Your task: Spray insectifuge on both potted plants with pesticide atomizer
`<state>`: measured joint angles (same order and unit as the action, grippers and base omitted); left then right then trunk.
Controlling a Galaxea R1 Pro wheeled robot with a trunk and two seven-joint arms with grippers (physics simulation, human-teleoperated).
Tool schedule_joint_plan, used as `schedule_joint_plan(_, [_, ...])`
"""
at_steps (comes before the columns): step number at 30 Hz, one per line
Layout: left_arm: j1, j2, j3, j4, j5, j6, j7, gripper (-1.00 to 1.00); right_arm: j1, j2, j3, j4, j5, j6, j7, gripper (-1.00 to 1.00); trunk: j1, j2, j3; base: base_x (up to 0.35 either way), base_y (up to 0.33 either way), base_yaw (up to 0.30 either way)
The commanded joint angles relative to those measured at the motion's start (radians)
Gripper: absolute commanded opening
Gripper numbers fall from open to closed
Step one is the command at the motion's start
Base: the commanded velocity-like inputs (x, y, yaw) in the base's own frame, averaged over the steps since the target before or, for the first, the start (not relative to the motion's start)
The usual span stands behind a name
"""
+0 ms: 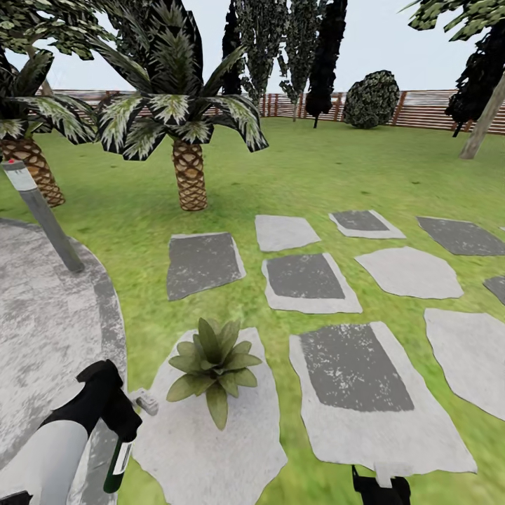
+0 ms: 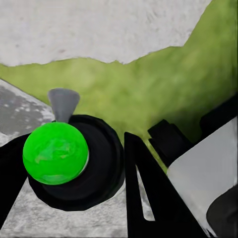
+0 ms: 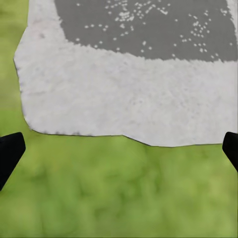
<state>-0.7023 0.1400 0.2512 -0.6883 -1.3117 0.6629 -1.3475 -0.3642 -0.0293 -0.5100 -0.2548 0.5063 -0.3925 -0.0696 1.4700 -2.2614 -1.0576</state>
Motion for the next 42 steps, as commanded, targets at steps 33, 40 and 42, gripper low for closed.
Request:
schedule_joint_plan(33, [0.013, 0.002, -0.01, -0.019, -0.01, -0.001, 0.002, -1.0, -0.001, 0.002, -0.006, 0.001, 0.011, -0.005, -0.005, 1.0, 0.0, -0.001, -0.001, 0.057, 0.029, -0.037])
schedule_joint_plan(40, [0.016, 0.009, -0.008, -0.006, -0.036, 0.002, 0.047, -1.0, -0.001, 0.001, -0.007, -0.001, 0.012, -0.003, -0.003, 1.0, 0.0, -0.001, -0.001, 0.004, 0.008, -0.017])
schedule_joint_plan(42, [0.016, 0.006, -0.008, -0.008, -0.036, 0.003, 0.049, -1.0, -0.001, 0.0, -0.006, 0.0, 0.012, -0.003, -0.004, 1.0, 0.0, -0.001, -0.001, 0.155, 0.163, 0.0])
